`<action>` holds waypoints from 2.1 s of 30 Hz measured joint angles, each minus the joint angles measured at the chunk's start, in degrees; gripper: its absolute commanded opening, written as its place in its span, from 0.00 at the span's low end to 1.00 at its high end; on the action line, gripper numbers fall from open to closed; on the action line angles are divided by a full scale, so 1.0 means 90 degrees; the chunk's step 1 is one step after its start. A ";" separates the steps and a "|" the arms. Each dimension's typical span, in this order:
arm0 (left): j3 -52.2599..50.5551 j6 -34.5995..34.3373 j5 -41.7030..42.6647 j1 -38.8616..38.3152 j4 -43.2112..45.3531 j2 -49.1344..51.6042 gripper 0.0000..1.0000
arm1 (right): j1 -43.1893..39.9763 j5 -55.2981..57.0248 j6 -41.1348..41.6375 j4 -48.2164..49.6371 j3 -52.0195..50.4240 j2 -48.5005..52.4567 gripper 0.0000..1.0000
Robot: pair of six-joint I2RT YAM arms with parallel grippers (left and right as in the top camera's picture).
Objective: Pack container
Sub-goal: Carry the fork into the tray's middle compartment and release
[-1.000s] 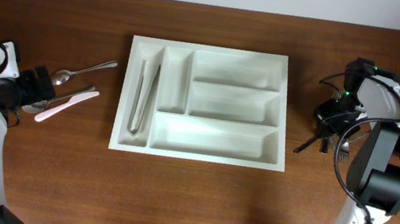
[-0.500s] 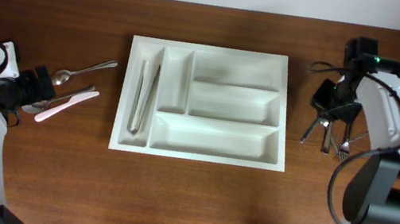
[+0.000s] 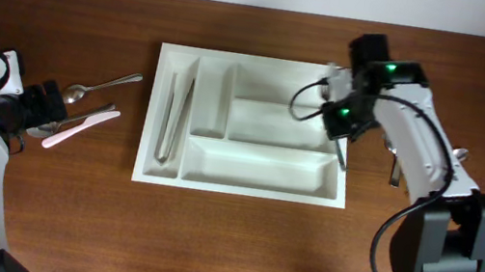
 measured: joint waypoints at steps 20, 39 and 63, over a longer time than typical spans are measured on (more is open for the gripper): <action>0.0000 0.0000 0.0002 0.0000 -0.0002 0.0000 0.99 | 0.0474 -0.0476 -0.5717 0.0396 0.0000 0.0000 0.04; 0.0000 0.0000 0.0000 0.0000 -0.0002 0.0000 0.99 | 0.0520 -0.1015 -0.6734 0.0699 0.0000 0.0068 0.04; 0.0000 0.0000 0.0000 0.0000 0.0000 0.0000 0.99 | 0.0665 -0.1061 -0.2497 0.0529 0.0228 0.0007 0.39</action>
